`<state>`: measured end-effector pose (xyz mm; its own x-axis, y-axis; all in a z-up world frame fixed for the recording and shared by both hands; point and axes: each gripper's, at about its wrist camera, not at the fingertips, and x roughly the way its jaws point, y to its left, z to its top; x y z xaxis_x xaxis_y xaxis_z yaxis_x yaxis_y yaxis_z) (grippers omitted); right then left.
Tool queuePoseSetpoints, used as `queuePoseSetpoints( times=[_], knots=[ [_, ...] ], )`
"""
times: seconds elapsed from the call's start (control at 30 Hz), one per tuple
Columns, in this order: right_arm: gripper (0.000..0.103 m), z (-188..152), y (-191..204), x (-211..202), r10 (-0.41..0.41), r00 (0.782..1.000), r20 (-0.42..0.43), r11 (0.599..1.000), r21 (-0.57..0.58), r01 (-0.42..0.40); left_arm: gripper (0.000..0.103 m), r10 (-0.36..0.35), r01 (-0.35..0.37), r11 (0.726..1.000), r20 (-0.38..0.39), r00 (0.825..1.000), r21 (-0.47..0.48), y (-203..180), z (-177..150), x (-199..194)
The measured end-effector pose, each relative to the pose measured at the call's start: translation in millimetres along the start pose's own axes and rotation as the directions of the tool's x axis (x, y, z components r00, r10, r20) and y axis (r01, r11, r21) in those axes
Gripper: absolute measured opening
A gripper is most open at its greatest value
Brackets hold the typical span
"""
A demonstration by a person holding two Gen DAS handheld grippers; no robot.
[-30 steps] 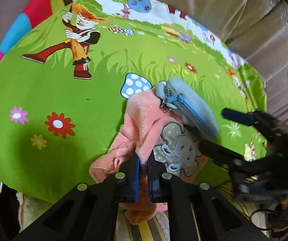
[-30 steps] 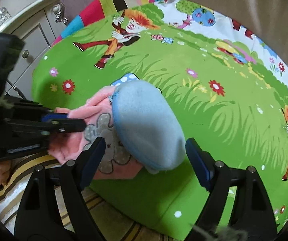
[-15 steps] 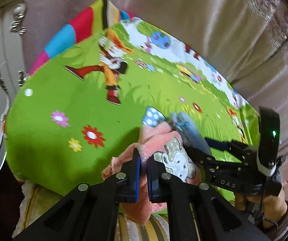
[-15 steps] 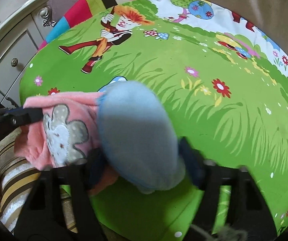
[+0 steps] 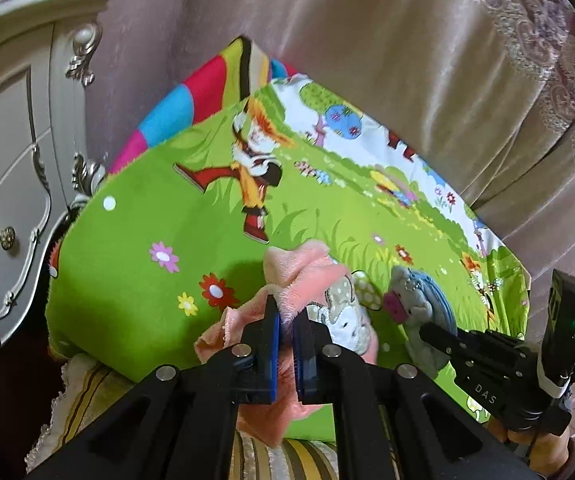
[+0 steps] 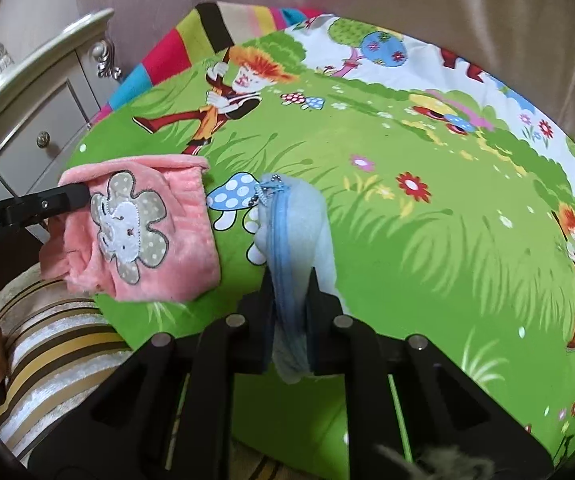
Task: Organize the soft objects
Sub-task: 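Lift the pink towel and the blue pouch and carry both toward the box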
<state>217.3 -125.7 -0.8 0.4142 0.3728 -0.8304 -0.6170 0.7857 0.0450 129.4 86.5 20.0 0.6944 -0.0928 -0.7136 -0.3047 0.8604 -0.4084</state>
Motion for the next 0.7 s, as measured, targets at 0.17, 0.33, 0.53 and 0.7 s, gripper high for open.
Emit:
queuePoseSetpoints(
  times=[0.17, 0.33, 0.53, 0.7],
  knots=[
    [0.015, -12, -8, -23, -0.003, 0.999, 0.033, 0.998, 0.055, 0.001, 0.006, -0.038, 0.038, 0.999, 0.059, 0.998, 0.013, -10, -3, -17],
    [0.015, -26, -10, -44, -0.008, 0.998, 0.059, 0.996, 0.087, 0.003, 0.006, -0.091, 0.087, 0.995, 0.084, 0.992, 0.045, -28, -10, -30],
    [0.015, -47, -16, -70, -0.015, 0.997, 0.082, 0.991, 0.134, 0.004, 0.006, -0.149, 0.141, 0.986, 0.082, 0.985, 0.09, -53, -23, -42],
    [0.015, -67, -25, -93, -0.03, 0.994, 0.101, 0.984, 0.177, 0.011, 0.006, -0.173, 0.164, 0.98, 0.073, 0.982, 0.116, -72, -33, -48]
  ],
)
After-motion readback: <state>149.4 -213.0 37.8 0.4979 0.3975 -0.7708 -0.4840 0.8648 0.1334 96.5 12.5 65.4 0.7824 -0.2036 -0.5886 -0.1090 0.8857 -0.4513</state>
